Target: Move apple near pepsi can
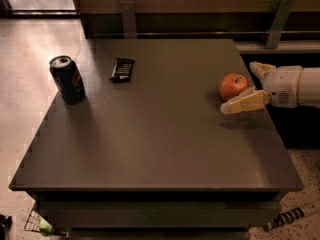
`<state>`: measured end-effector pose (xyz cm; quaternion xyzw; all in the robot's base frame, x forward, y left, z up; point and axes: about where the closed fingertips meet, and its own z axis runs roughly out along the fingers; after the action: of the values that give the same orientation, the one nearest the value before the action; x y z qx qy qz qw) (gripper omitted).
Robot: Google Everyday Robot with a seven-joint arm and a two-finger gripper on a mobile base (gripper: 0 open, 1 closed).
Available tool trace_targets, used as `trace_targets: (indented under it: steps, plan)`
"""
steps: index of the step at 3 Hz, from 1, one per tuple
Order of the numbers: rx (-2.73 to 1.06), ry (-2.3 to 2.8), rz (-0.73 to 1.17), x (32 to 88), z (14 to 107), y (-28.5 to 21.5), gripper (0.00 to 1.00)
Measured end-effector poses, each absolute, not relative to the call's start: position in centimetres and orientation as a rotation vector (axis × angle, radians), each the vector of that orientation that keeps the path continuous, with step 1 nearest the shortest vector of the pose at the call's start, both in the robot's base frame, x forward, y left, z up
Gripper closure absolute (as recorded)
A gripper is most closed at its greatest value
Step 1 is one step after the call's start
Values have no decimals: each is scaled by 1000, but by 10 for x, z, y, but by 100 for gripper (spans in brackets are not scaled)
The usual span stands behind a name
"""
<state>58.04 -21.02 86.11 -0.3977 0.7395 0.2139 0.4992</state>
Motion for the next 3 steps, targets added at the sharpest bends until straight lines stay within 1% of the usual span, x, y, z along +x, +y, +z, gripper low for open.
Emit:
trace_targets:
  steps: [1,2,3]
  plan:
    - [-946,1787,546,586,852,-204,2]
    - [-940,1781,565,587,845,-203,26]
    - [-944,1779,570,587,845,-200,57]
